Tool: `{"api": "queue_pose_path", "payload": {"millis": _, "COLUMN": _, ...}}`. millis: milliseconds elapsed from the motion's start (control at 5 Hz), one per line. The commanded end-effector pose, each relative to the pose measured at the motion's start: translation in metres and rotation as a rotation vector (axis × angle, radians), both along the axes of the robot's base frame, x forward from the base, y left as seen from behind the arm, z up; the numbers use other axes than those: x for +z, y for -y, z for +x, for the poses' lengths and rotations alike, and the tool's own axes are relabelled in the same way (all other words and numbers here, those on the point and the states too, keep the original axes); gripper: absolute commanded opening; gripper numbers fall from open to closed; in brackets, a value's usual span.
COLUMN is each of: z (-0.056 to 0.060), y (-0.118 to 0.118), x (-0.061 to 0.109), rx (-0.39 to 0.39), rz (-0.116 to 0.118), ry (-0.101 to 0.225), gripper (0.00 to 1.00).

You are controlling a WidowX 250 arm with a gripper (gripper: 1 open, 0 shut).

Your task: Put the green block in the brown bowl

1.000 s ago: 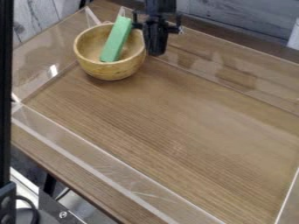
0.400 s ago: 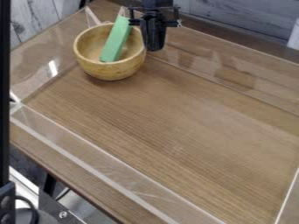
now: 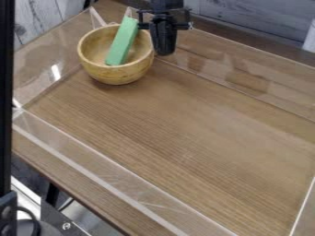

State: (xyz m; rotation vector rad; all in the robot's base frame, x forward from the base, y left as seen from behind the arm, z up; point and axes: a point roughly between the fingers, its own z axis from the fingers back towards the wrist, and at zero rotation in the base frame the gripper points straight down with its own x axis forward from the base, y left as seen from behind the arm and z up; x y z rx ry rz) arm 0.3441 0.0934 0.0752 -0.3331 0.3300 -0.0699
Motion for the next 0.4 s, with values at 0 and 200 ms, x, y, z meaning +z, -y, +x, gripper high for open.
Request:
{"api": "queue_pose_path", "payload": {"millis": 0, "z": 0.0088, "y": -0.0069, "x": 0.0257, "rx": 0.017, "rz": 0.006, "ry": 0.06, "gripper": 0.0}}
{"api": "queue_pose_path", "payload": {"millis": 200, "z": 0.0083, "y": -0.0089, "x": 0.0235, "rx": 0.036, "rz": -0.013, "ry": 0.068, "gripper": 0.0}}
